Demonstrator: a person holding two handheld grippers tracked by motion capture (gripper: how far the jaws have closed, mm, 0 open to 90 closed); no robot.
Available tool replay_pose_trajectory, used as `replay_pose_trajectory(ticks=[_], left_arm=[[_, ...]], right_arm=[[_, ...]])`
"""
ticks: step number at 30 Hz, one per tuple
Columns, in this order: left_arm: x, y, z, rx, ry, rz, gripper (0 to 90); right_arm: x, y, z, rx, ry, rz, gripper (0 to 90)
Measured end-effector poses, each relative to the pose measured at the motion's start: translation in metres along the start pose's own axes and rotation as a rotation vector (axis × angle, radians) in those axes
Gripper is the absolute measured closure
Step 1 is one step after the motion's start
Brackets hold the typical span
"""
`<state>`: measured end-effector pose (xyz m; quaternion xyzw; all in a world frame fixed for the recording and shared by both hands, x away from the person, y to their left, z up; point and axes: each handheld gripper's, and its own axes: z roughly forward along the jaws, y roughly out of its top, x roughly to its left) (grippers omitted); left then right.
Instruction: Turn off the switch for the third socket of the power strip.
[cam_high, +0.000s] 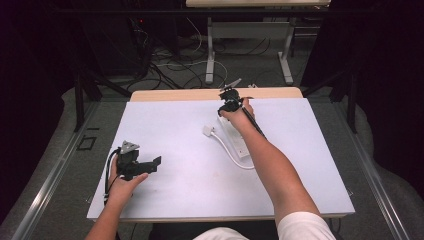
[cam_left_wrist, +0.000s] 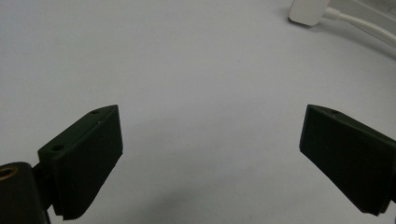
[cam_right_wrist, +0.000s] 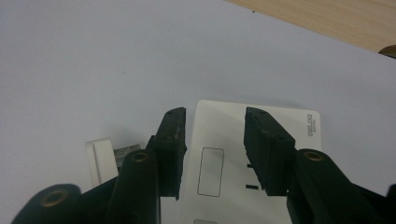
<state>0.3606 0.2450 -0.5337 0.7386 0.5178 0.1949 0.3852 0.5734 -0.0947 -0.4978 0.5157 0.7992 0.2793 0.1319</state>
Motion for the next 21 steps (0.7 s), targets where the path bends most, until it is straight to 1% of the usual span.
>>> replay_pose_trajectory(ticks=[1, 2, 3, 4, 5, 6, 7, 8, 9, 10, 11, 12, 13, 14, 15, 16, 17, 18, 19, 20, 21], left_arm=[[0.000, 0.000, 0.000, 0.001, 0.001, 0.001, 5.8], [0.000, 0.000, 0.000, -0.004, 0.001, -0.001, 5.9], [0.001, 0.000, 0.000, 0.005, -0.002, 0.000, 6.0], [0.001, 0.000, 0.000, 0.004, -0.003, 0.001, 6.0], [0.000, 0.000, 0.000, 0.000, 0.000, 0.001, 6.0], [0.000, 0.000, 0.000, 0.001, 0.000, 0.001, 6.0], [0.000, 0.000, 0.001, 0.000, -0.001, 0.002, 6.0], [0.000, 0.000, 0.001, -0.007, -0.001, -0.001, 6.0], [0.000, 0.000, 0.001, -0.008, -0.002, 0.000, 6.0], [0.000, 0.000, 0.001, -0.001, -0.002, 0.000, 6.0], [0.000, 0.000, 0.001, 0.004, -0.003, 0.001, 6.0], [0.000, 0.000, 0.001, 0.004, -0.003, 0.002, 6.0], [0.000, 0.000, 0.001, 0.004, -0.004, 0.002, 6.0], [0.000, 0.000, 0.001, 0.005, -0.004, 0.002, 6.0], [0.000, 0.001, 0.001, 0.005, -0.003, 0.003, 6.0], [-0.001, 0.000, 0.001, 0.001, -0.001, 0.002, 6.0], [-0.001, 0.000, 0.002, -0.001, 0.000, 0.001, 6.0], [-0.001, 0.000, 0.002, -0.001, 0.000, 0.000, 6.0], [-0.001, 0.000, 0.002, -0.005, 0.000, 0.000, 6.0], [-0.001, 0.001, 0.002, -0.006, 0.000, 0.002, 6.0], [-0.001, 0.001, 0.003, -0.005, 0.001, 0.003, 6.0]], right_arm=[[0.000, 0.000, 0.000, 0.000, 0.000, 0.000, 59.6], [0.001, 0.000, 0.001, 0.001, 0.004, 0.010, 60.4], [0.001, 0.000, 0.001, 0.006, 0.001, 0.014, 61.1], [0.001, -0.001, 0.003, -0.007, 0.008, 0.021, 62.1], [0.001, -0.001, 0.004, -0.007, 0.005, 0.025, 64.4], [0.001, -0.001, 0.004, -0.007, 0.005, 0.025, 64.4], [0.001, -0.001, 0.004, 0.004, 0.001, 0.033, 65.8], [0.001, -0.001, 0.005, 0.003, 0.001, 0.028, 67.4], [0.001, -0.002, 0.005, -0.001, 0.007, 0.038, 68.5], [0.000, -0.001, 0.005, 0.018, 0.004, 0.014, 71.8], [0.000, -0.002, 0.007, -0.011, 0.012, 0.015, 73.7], [0.000, -0.002, 0.007, -0.011, 0.012, 0.015, 73.7], [0.000, -0.003, 0.008, -0.011, 0.021, 0.026, 76.6], [0.000, -0.003, 0.008, -0.002, 0.029, 0.022, 77.7], [0.000, -0.003, 0.008, 0.008, 0.023, 0.022, 78.8], [0.000, -0.003, 0.009, 0.003, 0.029, 0.022, 80.0], [0.000, -0.003, 0.009, 0.020, 0.026, 0.033, 81.1], [0.000, -0.003, 0.009, 0.020, 0.026, 0.033, 81.1], [-0.001, -0.004, 0.010, 0.020, 0.026, 0.022, 82.2], [0.000, -0.004, 0.012, 0.024, 0.022, 0.034, 83.9], [0.000, -0.005, 0.013, 0.023, 0.035, 0.038, 84.5]])
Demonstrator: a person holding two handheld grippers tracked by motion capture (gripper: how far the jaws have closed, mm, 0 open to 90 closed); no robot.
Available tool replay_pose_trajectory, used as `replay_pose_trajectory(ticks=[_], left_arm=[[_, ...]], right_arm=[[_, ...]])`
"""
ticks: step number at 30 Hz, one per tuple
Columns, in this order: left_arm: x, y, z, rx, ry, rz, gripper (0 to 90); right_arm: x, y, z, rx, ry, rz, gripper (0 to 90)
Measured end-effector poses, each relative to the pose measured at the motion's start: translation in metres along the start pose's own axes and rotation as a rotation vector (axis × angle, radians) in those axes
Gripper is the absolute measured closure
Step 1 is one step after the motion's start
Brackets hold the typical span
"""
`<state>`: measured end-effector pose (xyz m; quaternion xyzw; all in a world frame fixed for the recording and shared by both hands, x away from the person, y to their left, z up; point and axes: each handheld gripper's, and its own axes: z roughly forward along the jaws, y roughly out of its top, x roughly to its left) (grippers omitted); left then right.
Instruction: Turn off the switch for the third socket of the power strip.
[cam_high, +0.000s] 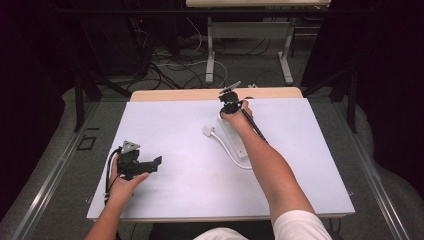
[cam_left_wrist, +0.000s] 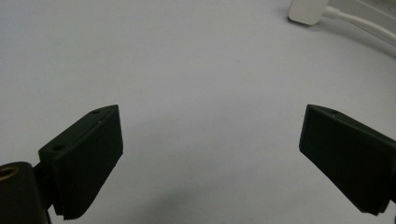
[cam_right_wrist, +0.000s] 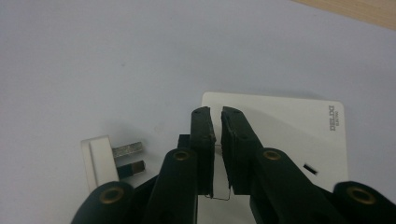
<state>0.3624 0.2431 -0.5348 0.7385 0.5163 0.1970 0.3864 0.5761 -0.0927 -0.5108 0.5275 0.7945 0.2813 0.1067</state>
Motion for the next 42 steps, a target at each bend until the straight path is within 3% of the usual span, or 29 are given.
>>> replay_pose_trajectory(ticks=[6, 8, 21, 23, 29, 30, 31, 32, 34, 35, 36, 37, 38, 42], left_arm=[[0.0004, -0.0004, -0.0004, 0.003, 0.001, -0.002, 6.0], [0.0011, -0.0002, -0.0012, 0.012, -0.004, -0.001, 6.0], [-0.0002, 0.0000, 0.0002, -0.001, -0.002, 0.002, 6.0], [-0.0002, 0.0001, 0.0000, 0.002, -0.001, 0.004, 6.0], [-0.0001, 0.0000, -0.0003, 0.004, -0.002, 0.002, 6.0], [0.0001, 0.0001, -0.0006, 0.008, -0.003, 0.003, 6.0], [0.0001, 0.0001, -0.0007, 0.008, -0.002, 0.003, 6.0], [0.0001, 0.0001, -0.0007, 0.007, -0.002, 0.002, 6.0], [0.0000, 0.0001, -0.0008, 0.007, -0.001, 0.001, 6.0], [0.0000, 0.0001, -0.0009, 0.006, -0.001, 0.001, 6.0], [0.0000, 0.0001, -0.0010, 0.006, -0.001, 0.000, 6.0], [0.0000, 0.0002, -0.0011, 0.007, -0.001, 0.000, 6.0], [0.0000, 0.0001, -0.0010, 0.007, -0.001, 0.000, 6.0], [0.0002, 0.0000, -0.0005, 0.009, -0.002, 0.002, 6.0]], right_arm=[[0.0008, -0.0008, 0.0025, 0.028, -0.004, 0.032, 89.4], [-0.0003, -0.0015, 0.0033, 0.033, -0.004, 0.017, 90.0], [-0.0011, -0.0034, 0.0034, 0.018, 0.000, 0.034, 90.0], [-0.0009, -0.0016, 0.0008, 0.067, -0.022, 0.037, 90.0], [-0.0015, -0.0026, 0.0017, 0.050, -0.013, 0.034, 90.0], [-0.0025, -0.0040, 0.0034, 0.017, 0.000, 0.031, 90.0], [-0.0025, -0.0040, 0.0034, 0.017, 0.000, 0.031, 90.0], [-0.0021, -0.0031, 0.0014, 0.061, -0.017, 0.041, 90.0], [-0.0022, -0.0038, 0.0021, 0.054, -0.018, 0.041, 90.0], [-0.0036, -0.0084, 0.0079, -0.040, 0.009, 0.029, 90.0], [-0.0027, -0.0062, 0.0023, 0.044, -0.025, 0.033, 90.0], [-0.0025, -0.0079, 0.0058, -0.010, -0.013, 0.052, 90.0], [-0.0027, -0.0084, 0.0065, -0.024, -0.010, 0.053, 90.0], [-0.0022, -0.0076, 0.0054, -0.003, -0.018, 0.051, 90.0]])
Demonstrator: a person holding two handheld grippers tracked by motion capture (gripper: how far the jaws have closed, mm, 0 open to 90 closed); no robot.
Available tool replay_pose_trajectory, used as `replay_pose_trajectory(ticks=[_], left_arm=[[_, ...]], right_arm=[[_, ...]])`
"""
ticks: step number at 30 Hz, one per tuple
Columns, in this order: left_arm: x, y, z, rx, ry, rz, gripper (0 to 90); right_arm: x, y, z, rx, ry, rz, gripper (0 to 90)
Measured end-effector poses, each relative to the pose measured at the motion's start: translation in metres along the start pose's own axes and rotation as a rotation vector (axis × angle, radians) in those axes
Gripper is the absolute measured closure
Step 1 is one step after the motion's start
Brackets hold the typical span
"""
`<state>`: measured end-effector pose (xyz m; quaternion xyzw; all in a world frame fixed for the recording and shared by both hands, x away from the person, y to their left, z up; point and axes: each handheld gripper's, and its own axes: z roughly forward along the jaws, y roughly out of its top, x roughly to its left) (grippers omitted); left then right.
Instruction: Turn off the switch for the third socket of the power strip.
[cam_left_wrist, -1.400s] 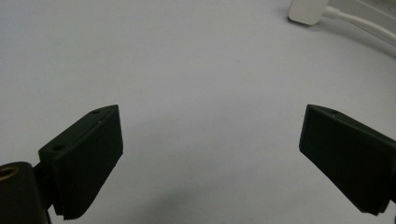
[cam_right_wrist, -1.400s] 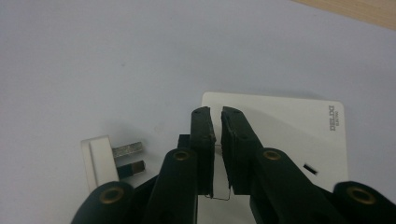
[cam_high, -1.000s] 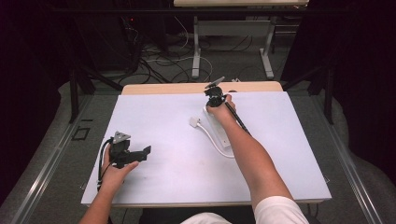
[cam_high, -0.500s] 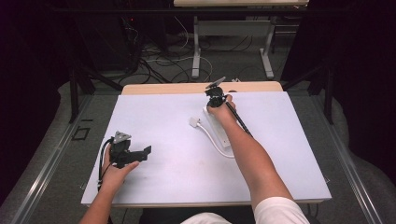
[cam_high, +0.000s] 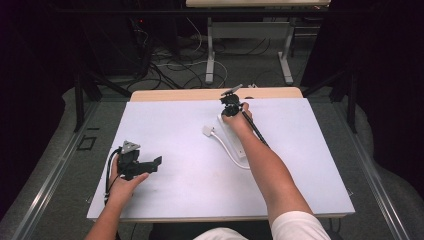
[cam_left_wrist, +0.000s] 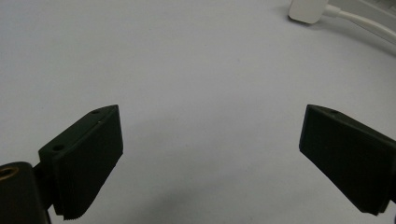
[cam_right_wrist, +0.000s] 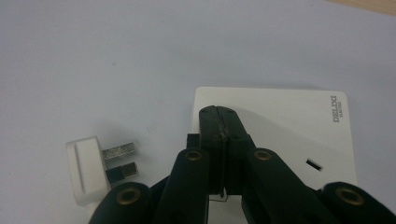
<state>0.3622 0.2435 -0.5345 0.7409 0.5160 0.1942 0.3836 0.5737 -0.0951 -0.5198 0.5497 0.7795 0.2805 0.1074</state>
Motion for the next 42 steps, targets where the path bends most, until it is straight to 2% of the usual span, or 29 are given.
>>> replay_pose_trajectory(ticks=[1, 4, 8, 9, 10, 17, 18, 19, 20, 22, 28, 32, 33, 38, 39, 42], left_arm=[[0.000, 0.000, 0.000, 0.000, -0.001, 0.000, 6.0], [0.000, 0.000, 0.001, -0.006, 0.001, 0.001, 6.0], [0.000, 0.000, 0.002, -0.009, 0.003, 0.001, 6.0], [0.000, 0.001, 0.001, 0.007, -0.006, 0.006, 6.0], [0.000, 0.001, 0.001, 0.005, -0.006, 0.006, 6.0], [0.000, 0.001, 0.001, 0.004, -0.005, 0.004, 5.9], [0.000, 0.001, 0.001, 0.005, -0.005, 0.005, 6.0], [0.000, 0.001, 0.001, 0.004, -0.005, 0.005, 6.0], [0.000, 0.001, 0.001, 0.004, -0.005, 0.006, 6.0], [0.000, 0.001, 0.001, 0.004, -0.006, 0.006, 6.0], [0.000, 0.001, 0.001, 0.003, -0.005, 0.005, 6.0], [0.000, 0.001, 0.001, 0.004, -0.008, 0.008, 6.0], [-0.001, 0.001, 0.001, 0.002, -0.007, 0.008, 6.0], [-0.001, 0.001, 0.001, 0.003, -0.003, 0.005, 6.0], [-0.001, 0.001, 0.001, 0.002, -0.003, 0.004, 6.0], [-0.001, 0.001, 0.001, 0.002, -0.002, 0.004, 6.0]], right_arm=[[-0.001, -0.001, 0.001, -0.016, 0.010, -0.001, 89.9], [0.000, -0.001, 0.001, -0.019, 0.004, -0.001, 88.5], [0.002, -0.001, 0.002, -0.027, -0.002, -0.026, 83.0], [0.002, -0.002, 0.003, -0.061, 0.015, -0.033, 80.2], [0.003, -0.001, 0.003, -0.043, -0.005, -0.035, 78.7], [0.004, -0.001, 0.000, -0.027, -0.017, -0.040, 69.8], [0.002, -0.002, 0.003, -0.089, 0.014, -0.045, 66.5], [0.002, -0.002, 0.003, -0.089, 0.014, -0.045, 66.5], [0.002, -0.001, 0.000, -0.065, 0.002, -0.054, 65.5], [0.002, 0.000, -0.002, -0.065, 0.002, -0.042, 62.7], [0.002, 0.001, -0.006, -0.071, -0.001, -0.058, 58.6], [0.004, 0.002, -0.009, -0.068, 0.006, -0.042, 56.3], [0.002, 0.002, -0.010, -0.072, 0.017, -0.062, 55.6], [0.004, 0.003, -0.013, -0.086, 0.019, -0.060, 52.7], [0.004, 0.003, -0.014, -0.070, 0.006, -0.066, 52.4], [0.003, 0.004, -0.017, -0.077, 0.017, -0.081, 51.5]])
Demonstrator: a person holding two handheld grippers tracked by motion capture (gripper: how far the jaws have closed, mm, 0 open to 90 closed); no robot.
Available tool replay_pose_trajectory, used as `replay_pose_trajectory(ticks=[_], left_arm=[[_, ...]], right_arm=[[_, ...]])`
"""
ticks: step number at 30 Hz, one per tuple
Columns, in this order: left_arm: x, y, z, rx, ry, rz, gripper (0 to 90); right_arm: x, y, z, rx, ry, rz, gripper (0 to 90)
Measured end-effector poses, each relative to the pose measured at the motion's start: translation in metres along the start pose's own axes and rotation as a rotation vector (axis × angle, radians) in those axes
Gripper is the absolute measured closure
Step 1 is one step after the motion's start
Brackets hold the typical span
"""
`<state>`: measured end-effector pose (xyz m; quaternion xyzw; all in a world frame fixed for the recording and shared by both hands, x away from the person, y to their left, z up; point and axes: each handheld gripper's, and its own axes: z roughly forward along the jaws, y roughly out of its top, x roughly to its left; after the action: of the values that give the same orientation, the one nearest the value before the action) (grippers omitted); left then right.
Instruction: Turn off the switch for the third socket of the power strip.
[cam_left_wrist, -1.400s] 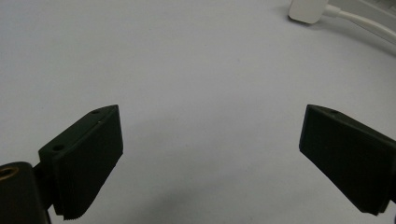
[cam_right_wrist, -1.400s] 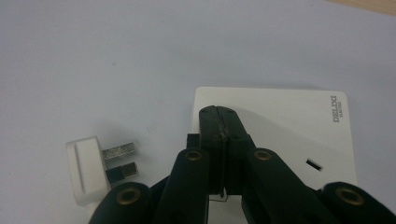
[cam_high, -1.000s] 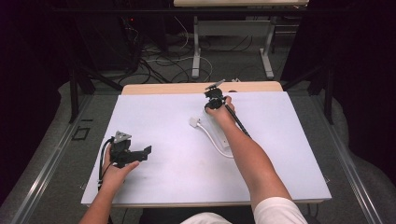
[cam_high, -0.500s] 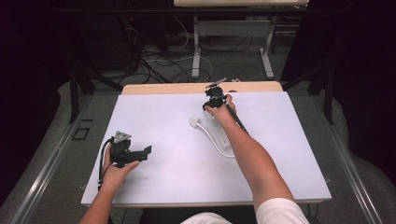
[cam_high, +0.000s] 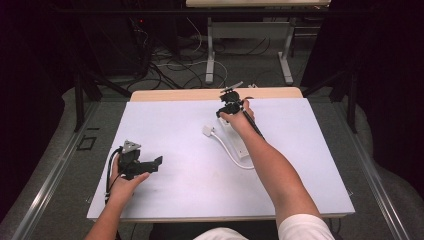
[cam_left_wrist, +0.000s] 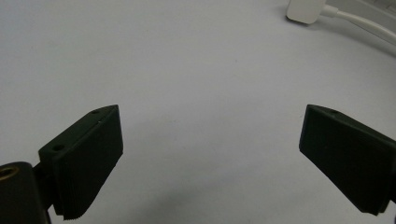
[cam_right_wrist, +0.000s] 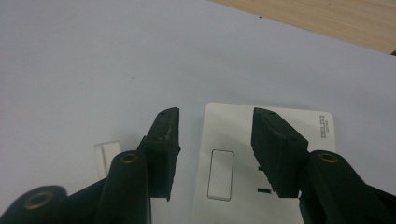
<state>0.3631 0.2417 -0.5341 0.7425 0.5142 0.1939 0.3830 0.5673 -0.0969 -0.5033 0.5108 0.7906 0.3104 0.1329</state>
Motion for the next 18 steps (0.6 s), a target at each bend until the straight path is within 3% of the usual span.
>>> replay_pose_trajectory(ticks=[2, 18], left_arm=[[0.000, 0.000, 0.000, 0.002, -0.003, 0.001, 6.0], [0.000, 0.000, 0.000, 0.000, -0.001, 0.005, 6.0]], right_arm=[[0.002, 0.001, -0.002, -0.003, -0.004, 0.018, 51.1], [0.005, 0.002, -0.019, 0.017, 0.023, -0.015, 46.2]])
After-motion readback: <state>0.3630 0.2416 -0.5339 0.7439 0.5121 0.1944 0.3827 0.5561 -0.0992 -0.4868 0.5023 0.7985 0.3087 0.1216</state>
